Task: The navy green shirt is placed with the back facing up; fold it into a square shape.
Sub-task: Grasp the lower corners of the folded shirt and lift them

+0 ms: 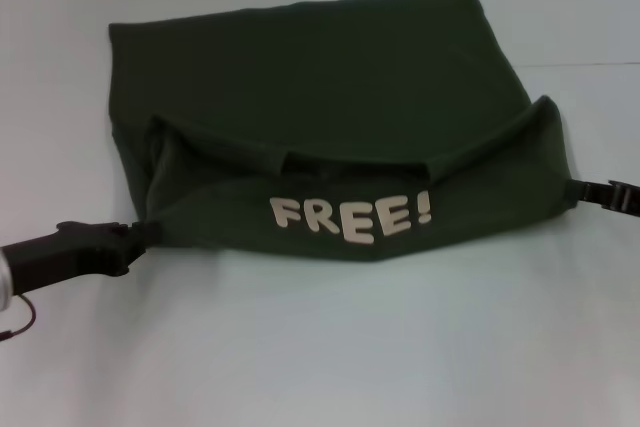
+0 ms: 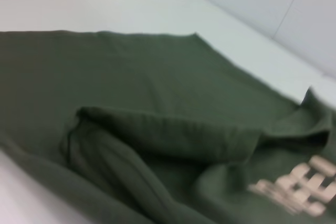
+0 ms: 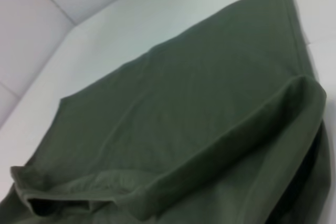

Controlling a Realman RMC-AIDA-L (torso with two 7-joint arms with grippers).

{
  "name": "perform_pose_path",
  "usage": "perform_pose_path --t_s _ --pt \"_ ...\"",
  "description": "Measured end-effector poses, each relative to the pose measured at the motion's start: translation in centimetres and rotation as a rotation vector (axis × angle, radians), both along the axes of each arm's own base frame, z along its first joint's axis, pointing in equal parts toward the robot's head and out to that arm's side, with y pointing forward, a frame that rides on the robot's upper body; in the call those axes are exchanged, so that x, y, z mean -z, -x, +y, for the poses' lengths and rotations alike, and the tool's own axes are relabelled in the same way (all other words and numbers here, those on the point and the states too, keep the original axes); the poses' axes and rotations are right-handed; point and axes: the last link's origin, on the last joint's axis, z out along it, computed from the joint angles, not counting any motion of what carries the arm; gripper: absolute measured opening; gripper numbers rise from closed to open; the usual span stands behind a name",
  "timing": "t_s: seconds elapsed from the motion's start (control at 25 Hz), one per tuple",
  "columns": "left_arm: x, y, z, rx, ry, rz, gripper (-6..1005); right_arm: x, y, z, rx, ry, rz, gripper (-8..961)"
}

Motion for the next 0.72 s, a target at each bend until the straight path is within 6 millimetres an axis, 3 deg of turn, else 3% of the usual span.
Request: perform_pose_path --t_s 0.36,0.72 --pt "-1.2 1.0 -3.9 -0.045 0.026 -0.181 37 -0.9 -0.8 -4.0 -0.071 0.054 0.034 29" --pt "-1.6 0.6 -6.6 -0.019 0.12 -0.26 37 -1.0 -2.3 -9.8 -0.143 0.095 0.082 29"
